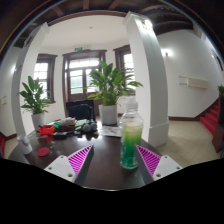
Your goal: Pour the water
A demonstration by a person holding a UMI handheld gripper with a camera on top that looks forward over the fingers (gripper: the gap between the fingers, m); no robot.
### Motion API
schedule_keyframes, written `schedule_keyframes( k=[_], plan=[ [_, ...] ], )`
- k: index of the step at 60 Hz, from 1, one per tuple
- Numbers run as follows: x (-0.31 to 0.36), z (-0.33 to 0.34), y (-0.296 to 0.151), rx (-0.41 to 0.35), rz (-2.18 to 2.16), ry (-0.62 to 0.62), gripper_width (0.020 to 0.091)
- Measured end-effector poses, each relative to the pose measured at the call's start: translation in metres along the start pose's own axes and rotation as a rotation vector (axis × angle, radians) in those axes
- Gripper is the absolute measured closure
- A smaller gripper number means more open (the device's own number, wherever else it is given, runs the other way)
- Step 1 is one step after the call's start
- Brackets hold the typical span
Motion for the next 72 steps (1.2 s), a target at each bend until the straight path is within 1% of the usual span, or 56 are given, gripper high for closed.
schedule_keyframes(
  k=[6, 12, 18, 20, 22, 24, 25, 29, 30, 31, 36, 43, 44, 45, 53, 57, 62, 72],
  plan=[
    [-0.037, -0.026, -0.005, -0.032, 0.044, 0.045, 0.0269],
    [-0.056, -0.055, -0.011, -0.048, 0.064, 0.051, 0.0263],
    [-0.061, -0.084, -0.009, -0.039, 0.074, 0.039, 0.0265],
    [-0.06, -0.092, -0.008, -0.041, 0.076, 0.027, 0.0279],
    [-0.058, -0.098, -0.009, -0.05, 0.077, 0.014, 0.0348],
    [-0.056, -0.103, -0.011, -0.064, 0.074, 0.005, 0.0453],
    [-0.056, -0.105, -0.012, -0.072, 0.072, 0.006, 0.0481],
    [-0.056, -0.107, -0.018, -0.099, 0.08, 0.006, 0.051],
    [-0.056, -0.108, -0.018, -0.102, 0.083, 0.006, 0.0529],
    [-0.056, -0.109, -0.018, -0.106, 0.085, 0.009, 0.0569],
    [-0.058, -0.11, -0.02, -0.114, 0.082, 0.004, 0.0634],
    [-0.059, -0.112, -0.019, -0.105, 0.081, 0.013, 0.0776],
    [-0.059, -0.113, -0.019, -0.101, 0.081, 0.016, 0.0758],
    [-0.059, -0.114, -0.019, -0.097, 0.084, 0.017, 0.0808],
    [-0.058, -0.118, -0.022, -0.083, 0.14, 0.02, 0.081],
    [-0.054, -0.12, -0.022, -0.067, 0.182, 0.042, 0.081],
    [-0.042, -0.121, -0.031, -0.055, 0.29, 0.054, 0.0809],
    [0.033, -0.138, -0.052, -0.022, 0.648, -0.001, 0.0811]
  ],
)
Point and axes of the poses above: the point between the fingertips, and its own axes, seen from behind it with the camera up: x to the left, y down, z backward, against the way the camera looks, the point moved 4 cm from there along z, backward, against the way the camera looks, and after that the axes turned 5 degrees about -y, right-handed, at the moved point
